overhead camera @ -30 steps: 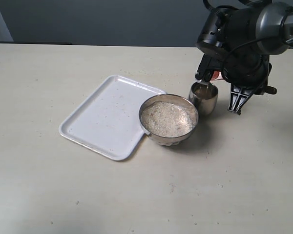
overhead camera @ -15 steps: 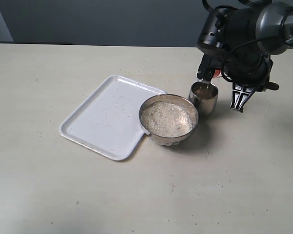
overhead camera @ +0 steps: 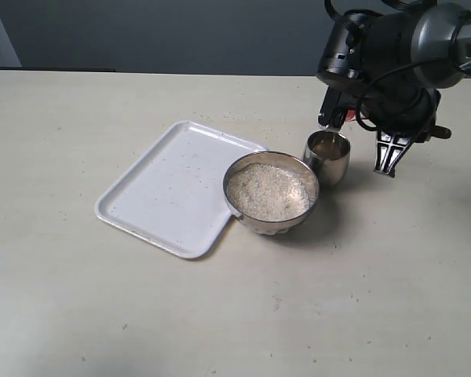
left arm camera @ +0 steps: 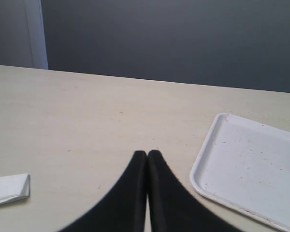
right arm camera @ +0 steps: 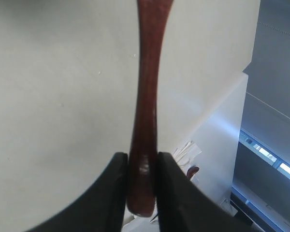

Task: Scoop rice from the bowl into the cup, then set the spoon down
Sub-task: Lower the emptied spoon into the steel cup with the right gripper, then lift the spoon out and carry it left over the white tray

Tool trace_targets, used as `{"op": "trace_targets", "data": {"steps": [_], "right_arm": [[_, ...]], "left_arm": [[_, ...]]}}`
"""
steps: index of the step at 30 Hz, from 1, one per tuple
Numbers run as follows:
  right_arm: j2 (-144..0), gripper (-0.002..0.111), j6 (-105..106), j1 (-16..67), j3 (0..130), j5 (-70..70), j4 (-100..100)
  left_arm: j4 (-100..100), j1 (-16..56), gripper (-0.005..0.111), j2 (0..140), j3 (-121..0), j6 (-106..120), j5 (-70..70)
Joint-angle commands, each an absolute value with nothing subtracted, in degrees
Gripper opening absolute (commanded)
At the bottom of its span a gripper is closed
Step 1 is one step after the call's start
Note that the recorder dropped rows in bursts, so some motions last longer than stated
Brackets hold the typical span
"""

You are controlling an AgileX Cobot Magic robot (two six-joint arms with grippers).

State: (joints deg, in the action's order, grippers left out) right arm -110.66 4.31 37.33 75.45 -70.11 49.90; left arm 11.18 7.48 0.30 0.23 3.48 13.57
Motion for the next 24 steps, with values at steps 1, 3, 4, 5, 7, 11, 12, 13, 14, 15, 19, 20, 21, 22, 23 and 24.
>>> {"op": "trace_targets", "data": {"steps": [1,3,4,5,7,11,12,13,14,15,19,20,21,22,23,24], "right_arm": [[-110.5,-0.001,4.4,37.3,75.2,-70.0,51.1],[-110.5,-0.001,4.4,37.3,75.2,-70.0,51.1],[-110.5,-0.001,4.4,37.3,75.2,-70.0,51.1],[-110.5,-0.001,4.4,37.3,75.2,-70.0,51.1],[-110.5,-0.001,4.4,37.3,75.2,-70.0,51.1],[-110.5,-0.001,4.2,37.3,75.2,-70.0,50.4],[-110.4,-0.001,3.6,37.3,75.2,-70.0,50.1],[-110.4,-0.001,3.0,37.3,75.2,-70.0,49.8],[-110.2,-0.001,2.7,37.3,75.2,-70.0,49.4],[-109.9,-0.001,2.7,37.4,75.2,-70.0,49.1],[-108.3,-0.001,1.5,37.4,75.7,-70.0,47.6],[-108.0,-0.001,1.5,37.4,76.3,-70.0,46.1],[-107.7,-0.001,1.5,37.4,77.2,-70.0,44.2],[-107.6,-0.001,1.5,37.4,78.1,-70.0,41.5],[-107.5,-0.001,1.5,37.4,79.8,-70.0,38.5],[-107.5,-0.001,1.5,37.4,80.9,-70.0,35.2]], "left_arm": [[11.1,7.5,0.001,0.0,0.0,3.1,13.4],[11.1,7.5,0.001,0.0,0.0,3.1,13.4],[11.1,7.5,0.001,0.0,0.0,3.1,13.4],[11.1,7.5,0.001,0.0,0.0,3.1,13.4],[11.1,7.5,0.001,0.0,0.0,3.1,13.4],[11.1,7.5,0.001,0.0,0.0,3.1,13.4],[11.1,7.5,0.001,0.0,0.0,3.1,13.4],[11.1,7.5,0.001,0.0,0.0,3.1,13.4],[11.1,7.5,0.001,0.0,0.0,3.1,13.4],[11.1,7.5,0.001,0.0,0.0,3.1,13.4],[11.1,7.5,0.001,0.0,0.0,3.1,13.4],[11.1,7.5,0.001,0.0,0.0,3.1,13.4],[11.1,7.5,0.001,0.0,0.0,3.1,13.4],[11.1,7.5,0.001,0.0,0.0,3.1,13.4],[11.1,7.5,0.001,0.0,0.0,3.1,13.4],[11.1,7.5,0.001,0.0,0.0,3.1,13.4]]}}
